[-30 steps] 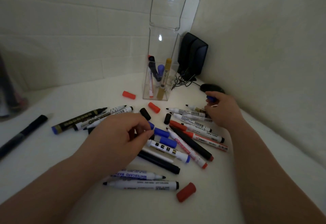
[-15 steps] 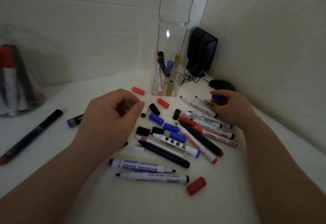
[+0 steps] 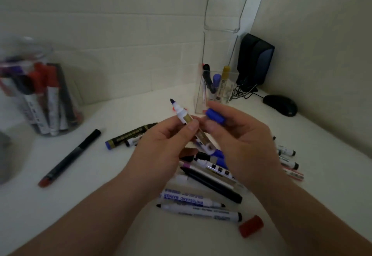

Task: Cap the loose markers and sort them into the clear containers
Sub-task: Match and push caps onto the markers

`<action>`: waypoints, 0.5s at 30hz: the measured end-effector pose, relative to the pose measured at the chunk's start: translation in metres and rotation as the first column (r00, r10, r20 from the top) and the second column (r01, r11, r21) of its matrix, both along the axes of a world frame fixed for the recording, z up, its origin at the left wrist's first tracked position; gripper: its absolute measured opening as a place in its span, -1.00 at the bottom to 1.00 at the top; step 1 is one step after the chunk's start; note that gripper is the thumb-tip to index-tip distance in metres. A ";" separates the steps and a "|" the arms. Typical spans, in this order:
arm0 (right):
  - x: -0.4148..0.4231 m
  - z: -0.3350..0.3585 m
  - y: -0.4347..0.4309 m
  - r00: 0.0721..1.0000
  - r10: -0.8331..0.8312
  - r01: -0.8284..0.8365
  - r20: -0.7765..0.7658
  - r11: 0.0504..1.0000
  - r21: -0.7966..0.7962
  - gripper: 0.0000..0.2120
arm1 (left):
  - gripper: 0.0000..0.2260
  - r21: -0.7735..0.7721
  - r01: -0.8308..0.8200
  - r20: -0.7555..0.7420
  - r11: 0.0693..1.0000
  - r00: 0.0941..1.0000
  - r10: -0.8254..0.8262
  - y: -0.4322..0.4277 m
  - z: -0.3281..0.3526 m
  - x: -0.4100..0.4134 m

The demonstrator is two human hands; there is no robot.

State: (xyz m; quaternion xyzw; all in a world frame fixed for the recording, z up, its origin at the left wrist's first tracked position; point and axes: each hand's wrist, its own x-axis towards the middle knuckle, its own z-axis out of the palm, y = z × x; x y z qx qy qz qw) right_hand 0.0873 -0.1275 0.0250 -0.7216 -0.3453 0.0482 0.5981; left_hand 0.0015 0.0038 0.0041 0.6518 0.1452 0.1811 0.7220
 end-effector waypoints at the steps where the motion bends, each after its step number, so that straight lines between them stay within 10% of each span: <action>1: 0.006 0.004 -0.003 0.999 -0.040 0.040 -0.013 0.999 -0.011 -0.73 | -0.80 0.005 0.003 -0.005 1.000 1.000 -0.003 0.001 0.001 -0.001; 6: 0.030 0.016 -0.021 0.956 0.087 -0.064 -0.280 0.994 0.092 -0.86 | -0.87 0.538 0.059 -0.027 0.841 0.998 -0.053 0.004 0.008 -0.009; 15: 0.041 0.017 -0.034 0.889 0.358 -0.316 -0.286 0.931 0.184 -0.81 | -0.61 0.721 0.003 0.061 0.692 0.996 -0.068 0.010 0.004 -0.009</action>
